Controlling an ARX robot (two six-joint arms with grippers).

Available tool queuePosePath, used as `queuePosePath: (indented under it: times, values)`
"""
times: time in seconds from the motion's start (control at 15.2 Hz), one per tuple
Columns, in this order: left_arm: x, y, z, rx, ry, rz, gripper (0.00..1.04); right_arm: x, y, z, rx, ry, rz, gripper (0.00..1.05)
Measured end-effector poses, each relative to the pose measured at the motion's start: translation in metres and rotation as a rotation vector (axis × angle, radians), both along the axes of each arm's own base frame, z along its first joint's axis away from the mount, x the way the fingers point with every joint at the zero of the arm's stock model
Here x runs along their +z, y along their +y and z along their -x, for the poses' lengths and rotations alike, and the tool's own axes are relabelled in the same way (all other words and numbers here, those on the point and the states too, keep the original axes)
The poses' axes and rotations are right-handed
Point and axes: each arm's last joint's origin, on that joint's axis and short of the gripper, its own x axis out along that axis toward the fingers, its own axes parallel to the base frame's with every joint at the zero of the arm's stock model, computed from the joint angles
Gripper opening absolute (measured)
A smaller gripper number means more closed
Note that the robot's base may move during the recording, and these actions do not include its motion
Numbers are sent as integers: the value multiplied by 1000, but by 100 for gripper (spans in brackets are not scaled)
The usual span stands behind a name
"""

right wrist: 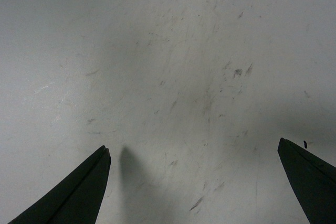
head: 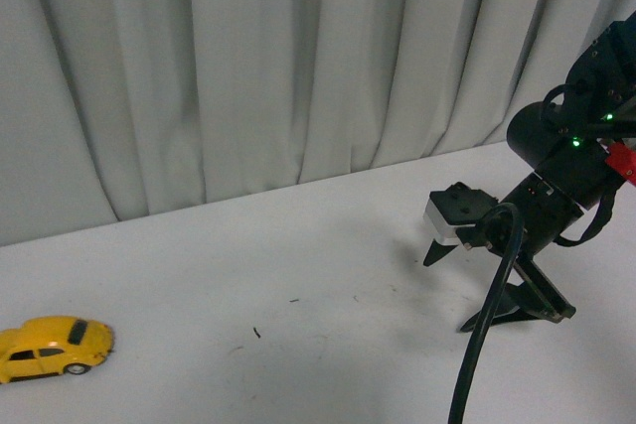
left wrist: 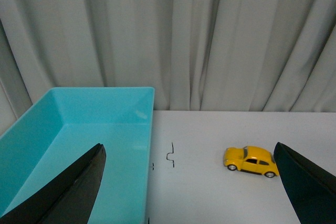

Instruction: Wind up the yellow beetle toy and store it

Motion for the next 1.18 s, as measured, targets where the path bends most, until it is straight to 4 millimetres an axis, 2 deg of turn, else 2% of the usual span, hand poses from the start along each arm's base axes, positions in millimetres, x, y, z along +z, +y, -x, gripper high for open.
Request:
queuePosePath:
  times: [0.46, 0.66, 0.79, 0.92, 1.05, 1.18]
  values:
    - [0, 0, 0, 0, 0, 0, 98, 1, 4, 3, 6, -22, -4, 98]
    - [0, 0, 0, 0, 0, 0, 98, 15, 4, 4, 7, -102, -11, 98]
    - [0, 0, 0, 0, 0, 0, 98, 42, 5, 4, 14, -221, -8, 98]
    - [0, 0, 0, 0, 0, 0, 98, 79, 8, 8, 22, -370, 2, 98]
    - [0, 0, 0, 0, 0, 0, 98, 126, 12, 18, 3, -528, 5, 98]
    - [0, 0, 0, 0, 0, 0, 98, 177, 15, 41, -21, -654, -29, 98]
